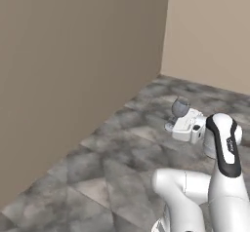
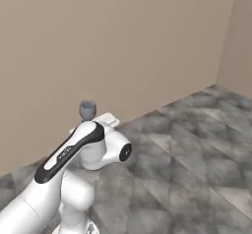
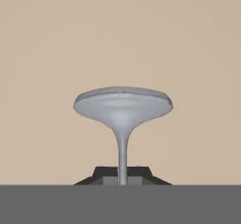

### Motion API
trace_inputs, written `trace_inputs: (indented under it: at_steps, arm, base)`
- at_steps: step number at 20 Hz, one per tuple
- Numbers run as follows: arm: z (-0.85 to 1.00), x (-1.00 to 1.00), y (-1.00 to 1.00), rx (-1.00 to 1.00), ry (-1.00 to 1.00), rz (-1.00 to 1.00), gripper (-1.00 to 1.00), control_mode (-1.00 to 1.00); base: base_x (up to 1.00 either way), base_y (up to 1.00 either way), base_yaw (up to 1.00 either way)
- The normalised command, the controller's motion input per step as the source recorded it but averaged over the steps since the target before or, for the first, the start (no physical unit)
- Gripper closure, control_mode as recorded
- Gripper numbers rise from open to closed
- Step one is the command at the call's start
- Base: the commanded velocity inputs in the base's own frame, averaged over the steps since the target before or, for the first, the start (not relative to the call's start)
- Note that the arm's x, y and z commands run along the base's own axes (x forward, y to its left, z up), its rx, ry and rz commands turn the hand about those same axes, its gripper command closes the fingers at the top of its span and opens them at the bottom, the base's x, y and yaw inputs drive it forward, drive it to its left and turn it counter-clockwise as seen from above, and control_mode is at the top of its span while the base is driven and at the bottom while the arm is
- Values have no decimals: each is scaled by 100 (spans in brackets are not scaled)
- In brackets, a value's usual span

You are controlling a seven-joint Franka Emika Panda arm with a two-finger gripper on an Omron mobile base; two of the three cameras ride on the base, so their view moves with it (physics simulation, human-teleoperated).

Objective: Retrieve the wine glasses from the counter and place one next to each plate.

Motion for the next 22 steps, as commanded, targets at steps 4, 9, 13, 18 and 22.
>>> trace_inputs:
  at_steps: [4, 9, 13, 18, 22]
  arm:
    - [0, 0, 0, 0, 0, 0, 100, 100]
    - [0, 0, 0, 0, 0, 0, 100, 100]
    - [0, 0, 0, 0, 0, 0, 100, 100]
    - [0, 0, 0, 0, 0, 0, 100, 100]
    - [0, 0, 0, 0, 0, 0, 100, 100]
  base:
    - [97, 3, -56]
    - [99, 0, -57]
    - [100, -1, -54]
    - [100, -1, -51]
    - [100, 39, -50]
